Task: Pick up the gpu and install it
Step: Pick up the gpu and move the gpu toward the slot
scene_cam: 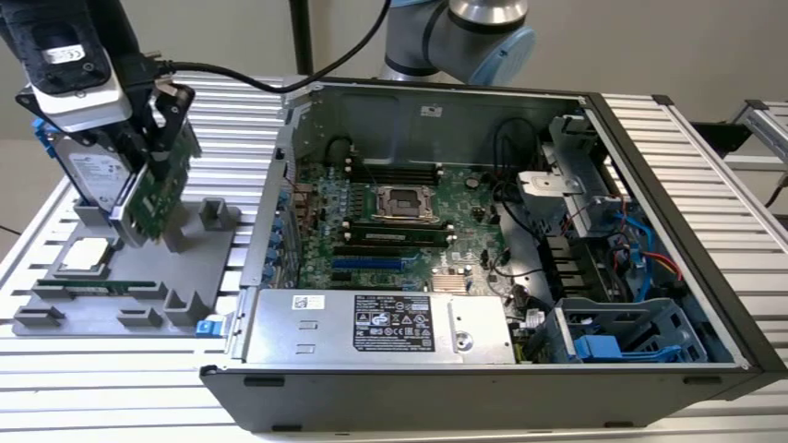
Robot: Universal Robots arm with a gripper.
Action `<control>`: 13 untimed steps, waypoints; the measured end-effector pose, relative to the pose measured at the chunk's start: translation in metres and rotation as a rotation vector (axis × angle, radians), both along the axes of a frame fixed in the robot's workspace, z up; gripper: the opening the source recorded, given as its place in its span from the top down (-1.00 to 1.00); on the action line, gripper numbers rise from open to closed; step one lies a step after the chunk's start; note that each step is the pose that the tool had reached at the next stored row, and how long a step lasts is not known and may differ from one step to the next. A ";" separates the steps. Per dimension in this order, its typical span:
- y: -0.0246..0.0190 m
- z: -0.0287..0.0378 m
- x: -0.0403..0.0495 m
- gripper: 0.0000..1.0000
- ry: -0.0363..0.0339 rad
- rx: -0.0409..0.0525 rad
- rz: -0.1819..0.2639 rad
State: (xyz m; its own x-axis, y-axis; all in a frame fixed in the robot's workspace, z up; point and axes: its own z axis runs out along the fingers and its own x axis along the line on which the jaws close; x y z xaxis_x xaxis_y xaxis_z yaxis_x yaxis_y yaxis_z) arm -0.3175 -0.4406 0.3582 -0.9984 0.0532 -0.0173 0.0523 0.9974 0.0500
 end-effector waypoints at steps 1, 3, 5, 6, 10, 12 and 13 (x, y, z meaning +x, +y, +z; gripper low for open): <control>0.0000 0.0010 0.0000 1.00 0.0000 0.0000 0.000; 0.0000 0.0028 0.0000 1.00 -0.0001 0.0001 0.000; 0.0000 0.0045 0.0000 1.00 0.0000 0.0000 0.000; 0.0000 0.0054 0.0000 1.00 0.0000 -0.0001 0.000; 0.0000 0.0085 0.0000 1.00 0.0000 0.0000 0.000; 0.0000 0.0100 0.0000 1.00 0.0000 0.0000 0.000; 0.0000 0.0108 0.0000 1.00 0.0001 0.0000 0.000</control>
